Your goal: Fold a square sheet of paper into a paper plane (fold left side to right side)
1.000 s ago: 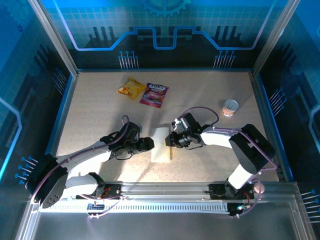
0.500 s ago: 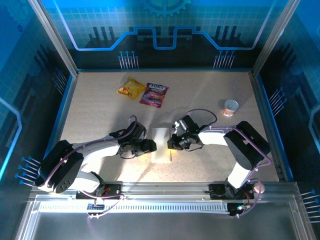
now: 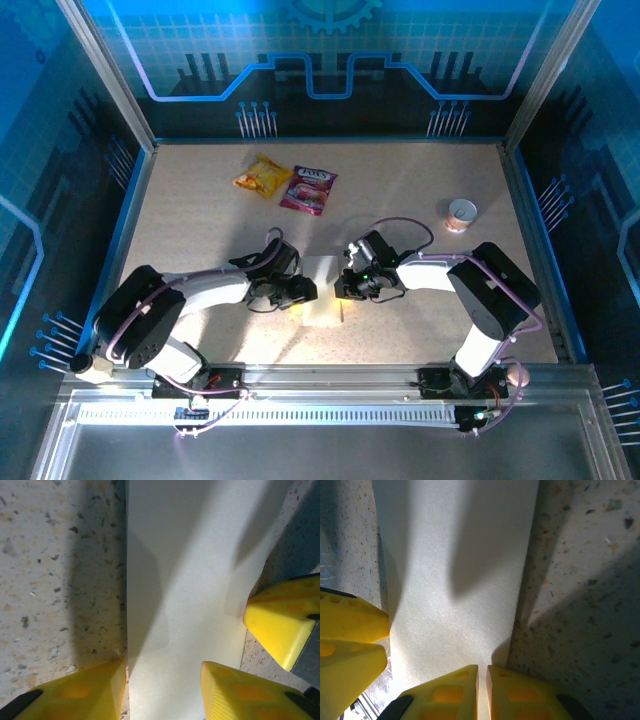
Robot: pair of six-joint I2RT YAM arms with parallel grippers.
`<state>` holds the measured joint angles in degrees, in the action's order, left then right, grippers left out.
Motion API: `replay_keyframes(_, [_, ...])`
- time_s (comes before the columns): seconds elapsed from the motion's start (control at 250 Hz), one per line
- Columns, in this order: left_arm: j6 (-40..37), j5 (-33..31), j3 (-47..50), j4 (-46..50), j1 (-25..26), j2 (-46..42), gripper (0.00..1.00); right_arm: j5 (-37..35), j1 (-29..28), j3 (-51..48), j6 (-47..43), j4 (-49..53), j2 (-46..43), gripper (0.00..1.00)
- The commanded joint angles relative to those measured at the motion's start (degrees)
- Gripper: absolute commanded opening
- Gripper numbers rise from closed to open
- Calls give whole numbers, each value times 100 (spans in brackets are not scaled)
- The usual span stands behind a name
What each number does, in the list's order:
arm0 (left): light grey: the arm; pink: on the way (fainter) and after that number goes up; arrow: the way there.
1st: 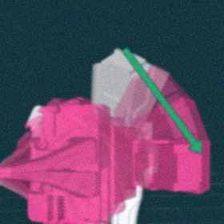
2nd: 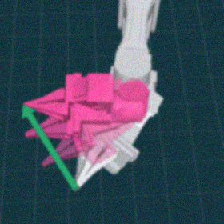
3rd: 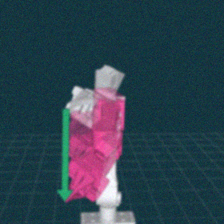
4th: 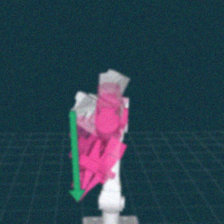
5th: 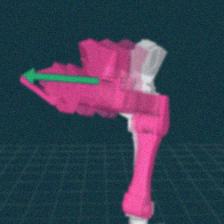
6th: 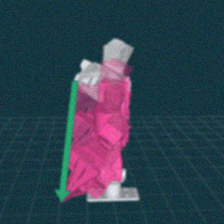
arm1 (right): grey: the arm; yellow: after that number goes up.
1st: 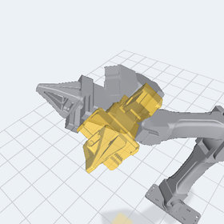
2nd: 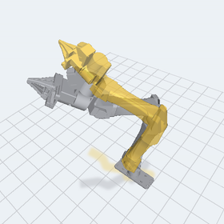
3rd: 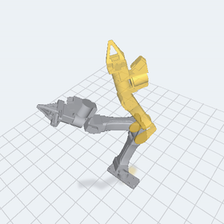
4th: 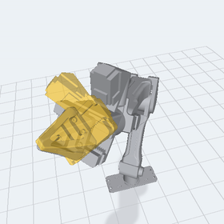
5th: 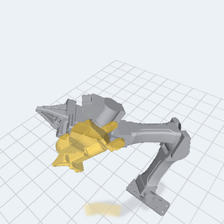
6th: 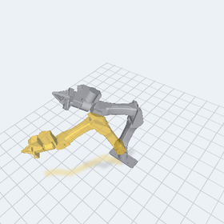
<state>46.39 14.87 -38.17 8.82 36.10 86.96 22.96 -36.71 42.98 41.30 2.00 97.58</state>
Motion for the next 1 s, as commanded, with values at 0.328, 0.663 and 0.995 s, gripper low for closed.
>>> replay_keyframes(0.328, [111, 193, 197, -627, -28, 105, 35, -220, -91, -116, -113, 395, 113, 15])
replay_keyframes(0.663, [186, 226, 406, -745, -24, -349, 32, -231, -91, -124, -106, 371, 137, 15])
replay_keyframes(0.995, [120, 276, 378, -640, -33, -456, 33, -216, -95, -135, -96, 354, 155, 15])
